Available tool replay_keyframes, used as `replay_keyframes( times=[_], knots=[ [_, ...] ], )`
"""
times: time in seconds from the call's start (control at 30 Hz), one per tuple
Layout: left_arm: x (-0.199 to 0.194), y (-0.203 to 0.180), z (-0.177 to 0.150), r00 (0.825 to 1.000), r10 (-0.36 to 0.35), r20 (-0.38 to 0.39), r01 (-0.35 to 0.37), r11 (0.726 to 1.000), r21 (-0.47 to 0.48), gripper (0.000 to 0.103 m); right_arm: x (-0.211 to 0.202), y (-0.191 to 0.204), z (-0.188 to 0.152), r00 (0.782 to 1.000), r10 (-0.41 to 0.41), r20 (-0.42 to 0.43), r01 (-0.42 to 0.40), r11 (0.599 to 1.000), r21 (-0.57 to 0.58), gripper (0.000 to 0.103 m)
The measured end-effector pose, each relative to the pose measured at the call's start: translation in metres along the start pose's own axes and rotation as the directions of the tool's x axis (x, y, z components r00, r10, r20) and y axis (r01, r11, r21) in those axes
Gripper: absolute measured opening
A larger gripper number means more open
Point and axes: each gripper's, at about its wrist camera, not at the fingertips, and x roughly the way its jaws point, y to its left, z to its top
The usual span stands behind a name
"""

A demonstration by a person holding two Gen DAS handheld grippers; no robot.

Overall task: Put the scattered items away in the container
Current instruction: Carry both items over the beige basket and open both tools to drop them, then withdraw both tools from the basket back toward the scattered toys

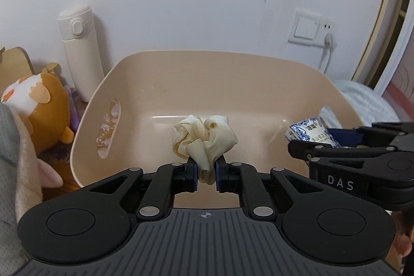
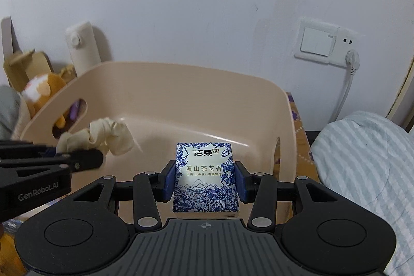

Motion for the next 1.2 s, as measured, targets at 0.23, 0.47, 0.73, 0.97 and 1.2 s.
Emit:
replay_keyframes(
  times=[0.23, 0.47, 0.73, 0.97, 1.2],
  knots=[
    [0.002, -0.008, -0.002, 1.0, 0.006, -0.02, -0.005, 1.0, 0.03, 0.019, 0.004, 0.008, -0.002, 0.999, -0.04, -0.017, 0.039, 0.998, -0.055, 0.043],
    [-0.011, -0.009, -0.001, 1.0, 0.01, 0.015, -0.011, 1.0, 0.017, 0.061, -0.005, 0.004, -0.003, 0.999, -0.039, 0.0, 0.039, 0.998, -0.042, 0.058],
    [-0.04, -0.003, -0.002, 0.998, -0.007, 0.063, 0.008, 1.0, -0.016, 0.075, -0.039, -0.002, -0.005, 0.996, -0.031, 0.081, 0.032, 0.999, -0.016, 0.071],
    [-0.079, -0.01, -0.02, 0.992, 0.012, 0.127, -0.014, 1.0, 0.015, 0.08, -0.092, 0.001, -0.015, 0.981, 0.003, 0.195, 0.001, 1.0, -0.019, 0.09],
    [-0.124, -0.015, -0.044, 0.983, 0.02, 0.183, -0.028, 0.999, 0.04, 0.081, -0.149, 0.015, -0.035, 0.957, 0.041, 0.287, -0.018, 0.996, -0.083, 0.101]
  ],
)
